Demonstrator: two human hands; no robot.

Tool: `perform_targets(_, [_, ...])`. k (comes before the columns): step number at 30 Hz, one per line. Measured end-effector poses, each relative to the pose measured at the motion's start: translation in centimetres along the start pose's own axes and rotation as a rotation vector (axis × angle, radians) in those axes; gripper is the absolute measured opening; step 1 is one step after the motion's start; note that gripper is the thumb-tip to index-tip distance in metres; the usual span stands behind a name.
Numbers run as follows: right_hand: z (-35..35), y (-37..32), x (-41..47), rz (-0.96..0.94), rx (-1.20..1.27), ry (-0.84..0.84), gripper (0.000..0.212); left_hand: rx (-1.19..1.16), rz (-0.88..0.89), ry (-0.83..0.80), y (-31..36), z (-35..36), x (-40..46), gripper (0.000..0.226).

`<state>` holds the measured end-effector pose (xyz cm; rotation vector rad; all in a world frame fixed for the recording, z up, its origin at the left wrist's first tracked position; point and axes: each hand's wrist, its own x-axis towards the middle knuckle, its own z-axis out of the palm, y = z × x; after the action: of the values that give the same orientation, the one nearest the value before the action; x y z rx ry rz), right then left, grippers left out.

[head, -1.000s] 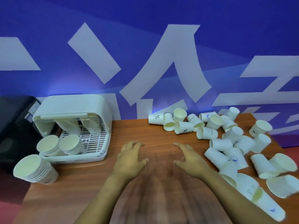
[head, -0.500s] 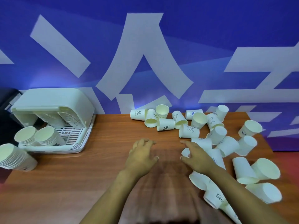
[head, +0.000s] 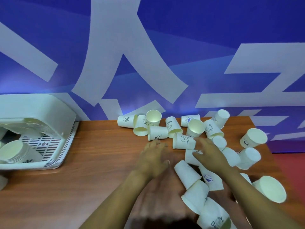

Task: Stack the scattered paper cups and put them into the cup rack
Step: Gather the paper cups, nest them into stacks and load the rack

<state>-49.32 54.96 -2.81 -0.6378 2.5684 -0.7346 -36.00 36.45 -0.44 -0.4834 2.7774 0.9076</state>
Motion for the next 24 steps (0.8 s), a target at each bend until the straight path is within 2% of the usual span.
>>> perform_targets(5, [-1.3,0.7,3.8,-0.009,-0.172,0.092,0.048,0.049,0.038,-0.014,1.6,0.2,3.8,0.058])
perform_targets(11, [-1.7,1.8,7.2,-0.033,-0.390,0.112,0.040,0.034,0.028,-0.030,2.9,1.7,8.8,0.066])
perform_targets(18, [-1.5,4.2,8.7,-0.093,-0.420,0.099,0.027,0.029,0.005,-0.028,4.3,3.7,14.0,0.063])
perform_targets(24, [-0.8,5.1,9.0,-0.196,-0.391,0.185,0.011,0.152,0.011,-0.010,5.2,5.2,17.1,0.073])
